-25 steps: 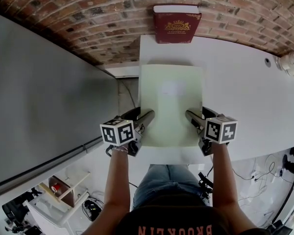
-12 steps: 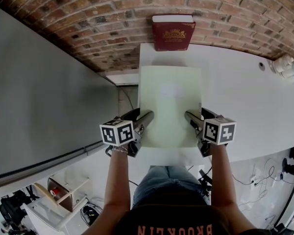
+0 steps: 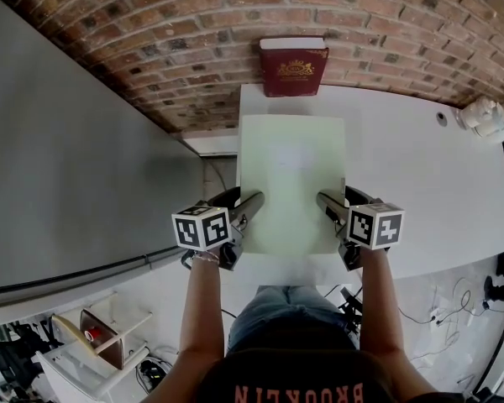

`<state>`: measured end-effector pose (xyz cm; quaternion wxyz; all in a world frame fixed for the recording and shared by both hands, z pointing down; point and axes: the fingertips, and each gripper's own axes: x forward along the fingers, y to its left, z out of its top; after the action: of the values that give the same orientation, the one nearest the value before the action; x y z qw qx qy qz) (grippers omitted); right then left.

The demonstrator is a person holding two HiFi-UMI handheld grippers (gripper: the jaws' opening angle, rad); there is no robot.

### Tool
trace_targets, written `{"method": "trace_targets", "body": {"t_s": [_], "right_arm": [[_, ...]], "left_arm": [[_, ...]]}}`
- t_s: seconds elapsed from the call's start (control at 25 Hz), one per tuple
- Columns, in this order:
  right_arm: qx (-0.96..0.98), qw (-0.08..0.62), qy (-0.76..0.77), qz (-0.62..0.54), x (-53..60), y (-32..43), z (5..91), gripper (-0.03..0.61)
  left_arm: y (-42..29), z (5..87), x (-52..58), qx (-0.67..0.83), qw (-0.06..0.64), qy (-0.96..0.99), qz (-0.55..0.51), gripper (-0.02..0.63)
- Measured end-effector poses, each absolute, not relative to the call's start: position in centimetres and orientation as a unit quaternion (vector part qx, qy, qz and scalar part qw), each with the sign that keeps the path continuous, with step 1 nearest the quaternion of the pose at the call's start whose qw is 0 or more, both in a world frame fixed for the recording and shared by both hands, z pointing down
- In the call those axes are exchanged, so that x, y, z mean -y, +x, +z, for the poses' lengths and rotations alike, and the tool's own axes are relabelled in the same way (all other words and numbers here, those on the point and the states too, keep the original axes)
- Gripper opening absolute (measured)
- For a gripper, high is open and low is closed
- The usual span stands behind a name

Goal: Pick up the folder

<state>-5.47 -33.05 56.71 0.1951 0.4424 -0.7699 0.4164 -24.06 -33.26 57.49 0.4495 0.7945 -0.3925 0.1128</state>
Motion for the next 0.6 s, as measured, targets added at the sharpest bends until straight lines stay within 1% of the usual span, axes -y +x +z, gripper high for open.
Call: {"method": "trace_targets", "body": {"t_s": [0.6], "right_arm": [[0.798, 0.168, 0.455, 0.356, 34.7, -5.7, 50.8, 0.318]], "left_arm": [[-24.5, 52.0, 34.7, 0.41, 0.4, 0.815, 0.084, 0.298]]}}
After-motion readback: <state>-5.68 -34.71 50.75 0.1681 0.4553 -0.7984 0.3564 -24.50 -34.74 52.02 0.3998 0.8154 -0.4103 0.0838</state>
